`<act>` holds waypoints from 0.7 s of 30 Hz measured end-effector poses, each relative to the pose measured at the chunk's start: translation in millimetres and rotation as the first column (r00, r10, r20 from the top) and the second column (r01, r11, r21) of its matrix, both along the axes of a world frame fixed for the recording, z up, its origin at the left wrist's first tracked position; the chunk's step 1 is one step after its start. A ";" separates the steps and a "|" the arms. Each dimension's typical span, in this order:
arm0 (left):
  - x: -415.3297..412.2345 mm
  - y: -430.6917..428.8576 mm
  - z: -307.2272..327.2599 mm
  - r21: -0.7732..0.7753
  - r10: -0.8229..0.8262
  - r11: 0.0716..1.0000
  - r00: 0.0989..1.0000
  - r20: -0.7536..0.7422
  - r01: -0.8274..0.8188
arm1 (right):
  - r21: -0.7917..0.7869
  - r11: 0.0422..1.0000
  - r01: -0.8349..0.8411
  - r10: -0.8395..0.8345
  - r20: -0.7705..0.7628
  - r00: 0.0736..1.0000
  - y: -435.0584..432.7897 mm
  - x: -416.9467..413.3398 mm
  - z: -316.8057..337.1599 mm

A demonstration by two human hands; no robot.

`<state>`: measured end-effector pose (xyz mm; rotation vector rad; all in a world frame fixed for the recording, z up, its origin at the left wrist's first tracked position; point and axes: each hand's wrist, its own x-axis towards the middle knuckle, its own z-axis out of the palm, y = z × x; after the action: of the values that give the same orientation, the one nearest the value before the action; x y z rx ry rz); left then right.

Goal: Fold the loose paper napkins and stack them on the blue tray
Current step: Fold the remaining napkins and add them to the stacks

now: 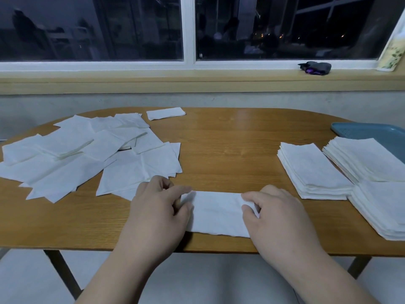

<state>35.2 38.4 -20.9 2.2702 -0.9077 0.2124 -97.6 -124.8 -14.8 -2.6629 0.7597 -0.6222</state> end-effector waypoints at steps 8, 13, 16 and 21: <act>1.0 8.2 -1.4 0.084 -0.199 0.976 0.980 -0.013 0.200 | -0.051 0.997 -0.053 0.059 0.135 0.989 -1.5 -0.7 -10.4; 1.1 4.0 -7.1 0.110 -0.194 0.976 0.980 0.039 0.189 | -0.061 0.995 -0.081 0.084 0.049 0.995 -4.5 0.7 -14.8; -0.1 4.1 -8.1 0.119 -0.200 0.974 0.978 0.057 0.192 | -0.031 0.999 -0.033 0.035 0.041 0.999 -5.7 2.4 -14.2; -0.9 8.1 -5.9 0.071 -0.206 0.977 0.978 0.043 0.203 | -0.041 0.999 0.001 0.001 0.049 0.999 -5.9 2.4 -15.2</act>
<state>34.3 46.5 -26.8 2.2207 -1.1827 0.1500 -95.2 -130.7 -29.9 -2.6742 0.7412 -0.7072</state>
